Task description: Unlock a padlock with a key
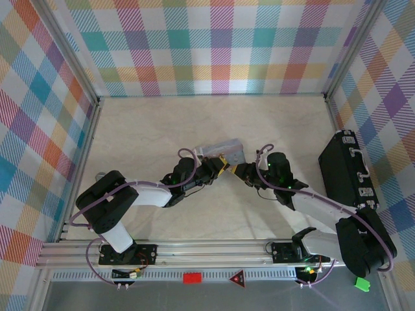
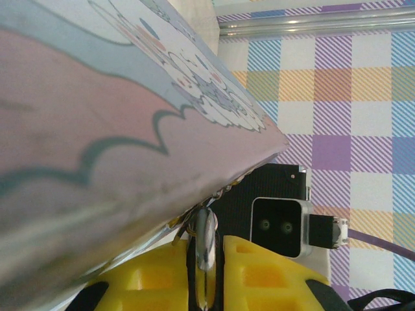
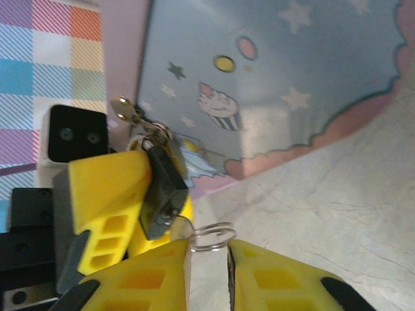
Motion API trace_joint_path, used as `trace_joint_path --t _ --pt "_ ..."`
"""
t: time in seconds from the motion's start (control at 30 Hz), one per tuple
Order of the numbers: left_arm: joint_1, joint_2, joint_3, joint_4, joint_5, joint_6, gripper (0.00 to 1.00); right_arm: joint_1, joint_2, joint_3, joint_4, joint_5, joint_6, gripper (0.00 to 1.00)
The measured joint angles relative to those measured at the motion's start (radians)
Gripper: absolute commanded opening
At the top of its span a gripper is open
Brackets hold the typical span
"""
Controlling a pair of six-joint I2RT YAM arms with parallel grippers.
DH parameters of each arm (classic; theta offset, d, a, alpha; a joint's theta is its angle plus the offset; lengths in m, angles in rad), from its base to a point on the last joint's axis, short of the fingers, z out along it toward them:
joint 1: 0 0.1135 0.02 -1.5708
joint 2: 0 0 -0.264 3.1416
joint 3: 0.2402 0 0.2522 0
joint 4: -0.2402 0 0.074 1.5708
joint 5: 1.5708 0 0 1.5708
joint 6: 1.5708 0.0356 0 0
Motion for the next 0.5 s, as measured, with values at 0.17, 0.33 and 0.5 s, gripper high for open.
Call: trace_joint_path --t 0.17,0.33,0.5 --pt "0.0 0.0 0.0 0.0 0.003 0.0 0.0 0.0 0.008 0.0 0.023 -0.019 0.006 0.17" --pt "0.0 0.0 0.0 -0.004 0.007 0.0 0.0 0.0 0.059 0.011 0.055 -0.059 0.028 0.13" --pt "0.002 0.0 0.0 -0.005 -0.003 -0.004 0.0 -0.002 0.089 0.029 0.064 -0.074 0.043 0.09"
